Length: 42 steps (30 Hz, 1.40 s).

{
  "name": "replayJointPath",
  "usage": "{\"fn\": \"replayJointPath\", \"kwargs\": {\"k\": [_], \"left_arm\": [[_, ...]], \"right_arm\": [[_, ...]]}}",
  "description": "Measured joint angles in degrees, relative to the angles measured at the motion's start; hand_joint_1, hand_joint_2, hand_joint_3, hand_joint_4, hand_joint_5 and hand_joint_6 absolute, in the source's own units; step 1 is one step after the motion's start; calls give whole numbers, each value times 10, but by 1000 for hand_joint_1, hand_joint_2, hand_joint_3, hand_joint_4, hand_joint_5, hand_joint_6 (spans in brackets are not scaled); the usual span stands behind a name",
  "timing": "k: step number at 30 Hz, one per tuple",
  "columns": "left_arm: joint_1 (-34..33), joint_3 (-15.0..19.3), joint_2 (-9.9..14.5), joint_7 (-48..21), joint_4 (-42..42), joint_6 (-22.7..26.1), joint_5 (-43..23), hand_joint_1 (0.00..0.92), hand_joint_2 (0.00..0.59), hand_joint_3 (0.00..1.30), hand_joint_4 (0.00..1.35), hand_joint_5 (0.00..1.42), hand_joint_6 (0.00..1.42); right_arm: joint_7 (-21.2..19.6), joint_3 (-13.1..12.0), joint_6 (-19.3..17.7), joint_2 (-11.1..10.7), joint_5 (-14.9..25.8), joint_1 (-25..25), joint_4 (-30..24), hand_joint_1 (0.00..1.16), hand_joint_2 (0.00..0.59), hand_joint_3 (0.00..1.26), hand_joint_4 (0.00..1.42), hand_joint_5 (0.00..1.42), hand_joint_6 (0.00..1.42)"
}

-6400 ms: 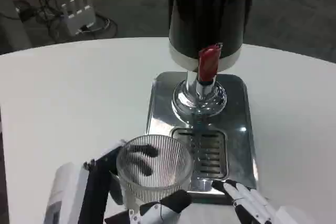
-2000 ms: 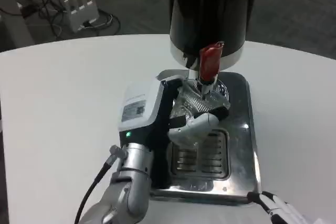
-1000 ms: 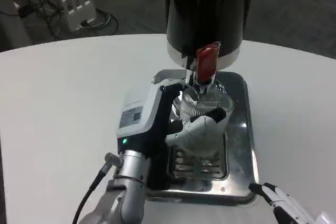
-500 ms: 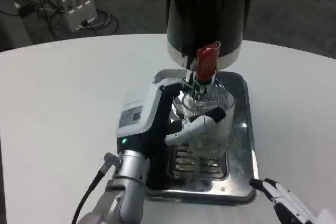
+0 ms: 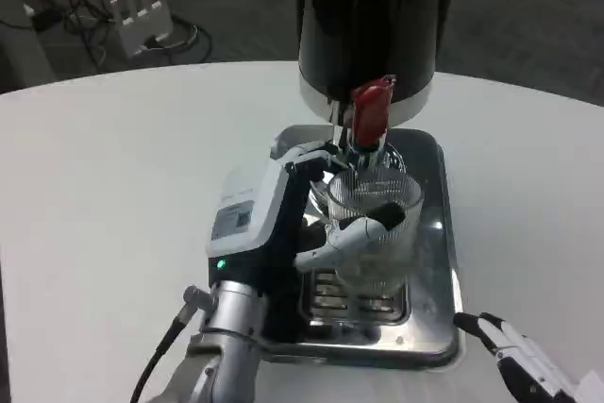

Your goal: Grasp the cup under the faucet to collect the drink, then remove the cup.

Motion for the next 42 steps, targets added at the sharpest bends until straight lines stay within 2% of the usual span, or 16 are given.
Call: {"fn": "replayJointPath", "kwargs": {"k": [9,19,26,35,42], "left_arm": [[8,0,5,0,-9,0,0,19,136,661,285,436,490],[17,1,9,0,-19,1,1,24,127,551,275,436,490],[22,2,15,0,-33,1,1,30,120,533,272,435,479],[35,5,19,6,-50,1,2,17,69,486,220,425,463],[65,24,27,21,-96,2,2,0,40,412,143,383,413]], "right_arm": [[-5,0,-4,0,1,0,0,502,483,75,0,0,0],[-9,0,-11,0,3,4,0,499,482,83,0,0,0],[-18,0,-17,1,4,6,0,498,482,84,0,0,0],[-23,0,-21,1,4,10,1,497,482,85,0,0,0],[-28,1,-27,2,4,13,3,497,482,85,0,0,0]]}}
